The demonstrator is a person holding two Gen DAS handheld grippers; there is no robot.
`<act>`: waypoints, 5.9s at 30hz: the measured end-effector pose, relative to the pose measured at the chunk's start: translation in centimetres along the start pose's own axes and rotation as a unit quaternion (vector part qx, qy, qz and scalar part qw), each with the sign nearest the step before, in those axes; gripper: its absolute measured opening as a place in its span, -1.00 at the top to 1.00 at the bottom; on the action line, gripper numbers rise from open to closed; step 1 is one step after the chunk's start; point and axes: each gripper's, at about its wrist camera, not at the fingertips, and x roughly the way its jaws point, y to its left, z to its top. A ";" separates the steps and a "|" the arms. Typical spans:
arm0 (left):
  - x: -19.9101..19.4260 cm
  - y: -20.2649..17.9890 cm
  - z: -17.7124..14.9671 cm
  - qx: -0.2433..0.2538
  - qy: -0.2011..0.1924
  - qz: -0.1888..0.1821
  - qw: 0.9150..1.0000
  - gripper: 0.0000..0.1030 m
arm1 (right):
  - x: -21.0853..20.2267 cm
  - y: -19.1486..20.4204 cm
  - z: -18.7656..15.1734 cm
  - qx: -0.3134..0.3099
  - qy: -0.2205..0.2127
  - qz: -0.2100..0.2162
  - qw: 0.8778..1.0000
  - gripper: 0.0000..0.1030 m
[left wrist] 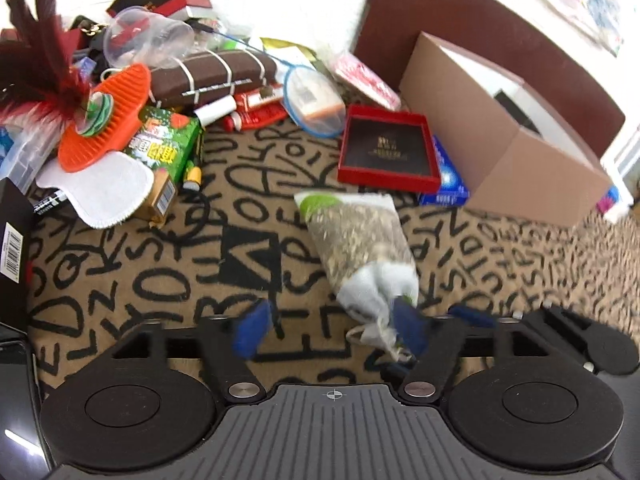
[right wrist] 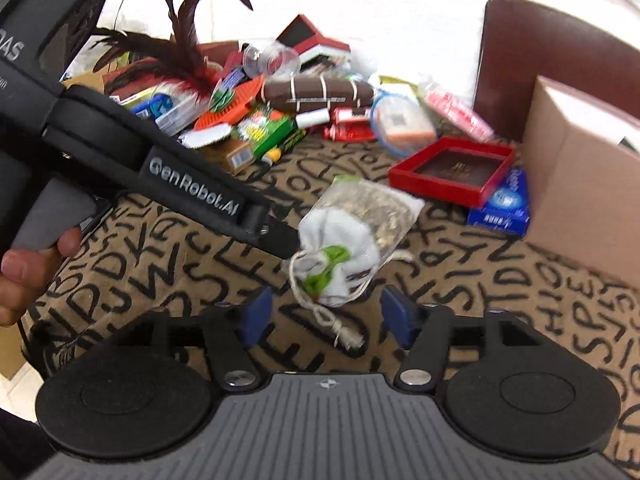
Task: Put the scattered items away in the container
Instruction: 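Close the left gripper on the herb sachet and lift it, then carry the herb sachet with the left gripper over the cardboard box, then open the left gripper to drop the sachet into the box, then move the left tool to the red-framed black box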
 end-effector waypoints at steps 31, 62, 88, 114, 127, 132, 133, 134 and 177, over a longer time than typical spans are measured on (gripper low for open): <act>6.7 -0.7 2.3 0.064 0.056 -0.069 0.994 -0.34 | 4.8 -1.8 1.3 0.072 0.028 -0.011 0.997 -0.34; 0.3 -14.5 14.5 0.120 -0.070 -0.156 0.978 -0.08 | -6.1 -9.4 9.0 0.058 -0.120 -0.105 0.985 0.02; 15.9 -18.6 21.3 0.126 -0.013 -0.164 0.978 -0.08 | 2.3 -22.0 10.5 0.123 -0.088 -0.150 0.977 0.01; 8.2 -15.8 12.8 0.118 -0.049 -0.169 0.977 -1.00 | -1.0 -19.3 7.8 0.173 -0.065 -0.153 0.971 -0.99; 3.5 -11.7 5.6 0.072 -0.068 -0.141 0.985 -1.00 | -2.7 -11.6 5.0 0.140 -0.079 -0.139 0.977 -1.00; 3.0 -10.1 3.0 0.071 -0.068 -0.116 0.988 -1.00 | -1.9 -9.2 3.6 0.153 -0.056 -0.126 0.979 -1.00; 3.0 -9.7 2.6 0.070 -0.066 -0.112 0.989 -1.00 | -1.7 -8.7 3.4 0.158 -0.052 -0.125 0.978 -1.00; 3.1 -9.3 2.2 0.067 -0.062 -0.107 0.990 -1.00 | -1.4 -8.2 3.1 0.162 -0.046 -0.126 0.978 -1.00; 14.2 -0.6 9.0 -0.015 -0.018 -0.048 0.999 0.10 | 9.6 -8.3 5.6 0.215 -0.047 -0.164 0.962 0.29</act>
